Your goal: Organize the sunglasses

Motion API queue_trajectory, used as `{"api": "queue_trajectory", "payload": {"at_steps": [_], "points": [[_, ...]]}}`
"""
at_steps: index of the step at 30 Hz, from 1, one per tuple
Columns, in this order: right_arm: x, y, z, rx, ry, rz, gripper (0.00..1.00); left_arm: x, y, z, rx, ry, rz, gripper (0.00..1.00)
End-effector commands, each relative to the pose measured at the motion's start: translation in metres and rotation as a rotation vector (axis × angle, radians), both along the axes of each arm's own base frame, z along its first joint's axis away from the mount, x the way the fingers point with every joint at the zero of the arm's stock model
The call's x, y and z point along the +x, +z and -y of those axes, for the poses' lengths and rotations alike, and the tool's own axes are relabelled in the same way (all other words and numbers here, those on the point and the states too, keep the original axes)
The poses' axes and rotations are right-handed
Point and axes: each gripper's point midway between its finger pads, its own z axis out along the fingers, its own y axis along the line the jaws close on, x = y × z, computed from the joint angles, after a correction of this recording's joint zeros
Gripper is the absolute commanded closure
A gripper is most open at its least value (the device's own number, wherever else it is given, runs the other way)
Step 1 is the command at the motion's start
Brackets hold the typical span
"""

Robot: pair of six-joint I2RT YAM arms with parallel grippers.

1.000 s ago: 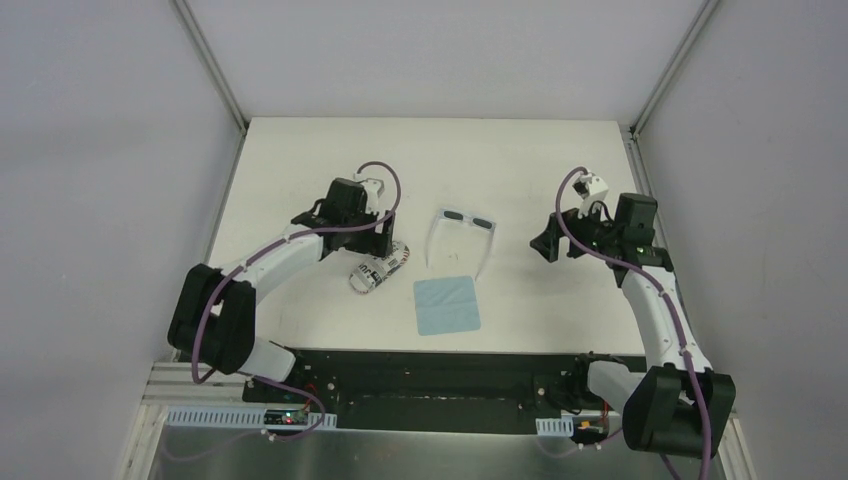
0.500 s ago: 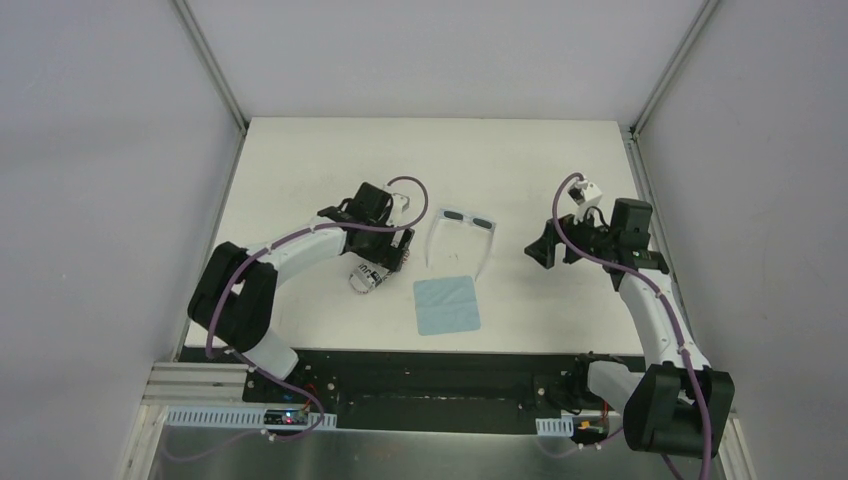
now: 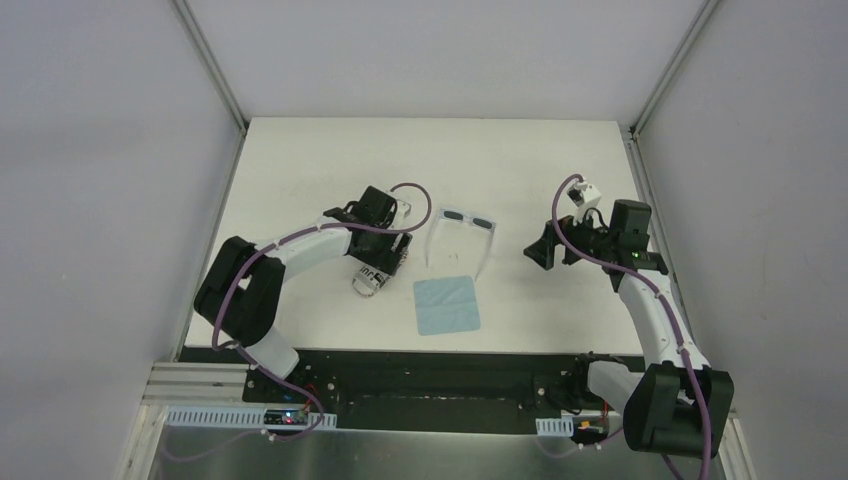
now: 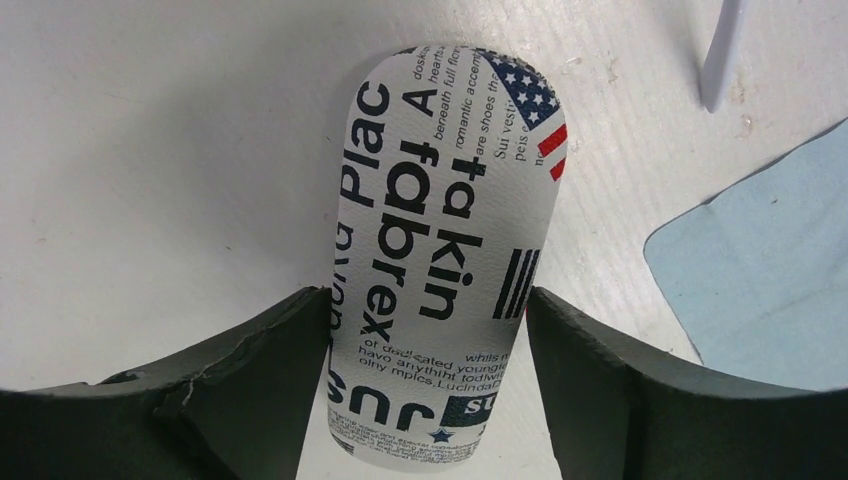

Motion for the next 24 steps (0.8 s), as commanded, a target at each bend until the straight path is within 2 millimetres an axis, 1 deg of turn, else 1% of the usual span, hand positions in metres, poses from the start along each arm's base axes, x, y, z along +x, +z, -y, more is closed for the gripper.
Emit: {"api": "queue_trajectory", "payload": {"at_steps": [1,3,6,9,12,14,17,18,20,23,24], "points": [[0.003,0.01,-0.005,0.015,0.031,0.06,0.0,0.01,0.014,0.005,-0.007,0.006,0.054,0.28],[0.003,0.01,-0.005,0.015,0.03,0.059,0.0,0.011,0.016,0.007,-0.014,0.009,0.056,0.33],[0.003,0.01,-0.005,0.014,0.031,0.062,0.0,0.01,0.018,0.012,-0.042,0.011,0.044,0.46],[0.002,0.012,-0.005,0.015,0.032,0.067,0.0,0.011,0.026,0.019,-0.084,0.021,0.044,0.56],[0.0,0.017,-0.007,0.016,0.049,0.078,0.0,0.011,0.043,0.028,-0.147,0.023,0.061,0.65],[-0.002,0.023,-0.01,0.026,0.073,0.087,0.0,0.01,0.06,0.036,-0.205,0.009,0.083,0.76],[-0.009,0.034,-0.019,0.065,0.131,0.09,0.01,0.003,0.102,0.053,-0.359,-0.04,0.138,0.96],[-0.011,0.038,-0.023,0.087,0.152,0.085,0.01,-0.001,0.117,0.06,-0.424,-0.058,0.16,1.0],[-0.019,0.051,-0.032,0.145,0.213,0.075,0.01,-0.012,0.152,0.077,-0.59,-0.108,0.21,1.0],[-0.034,0.079,-0.049,0.252,0.343,0.062,0.01,-0.032,0.204,0.095,-0.838,-0.201,0.329,1.0],[-0.04,0.091,-0.053,0.287,0.387,0.066,0.0,-0.038,0.218,0.098,-0.904,-0.227,0.364,1.0]]}}
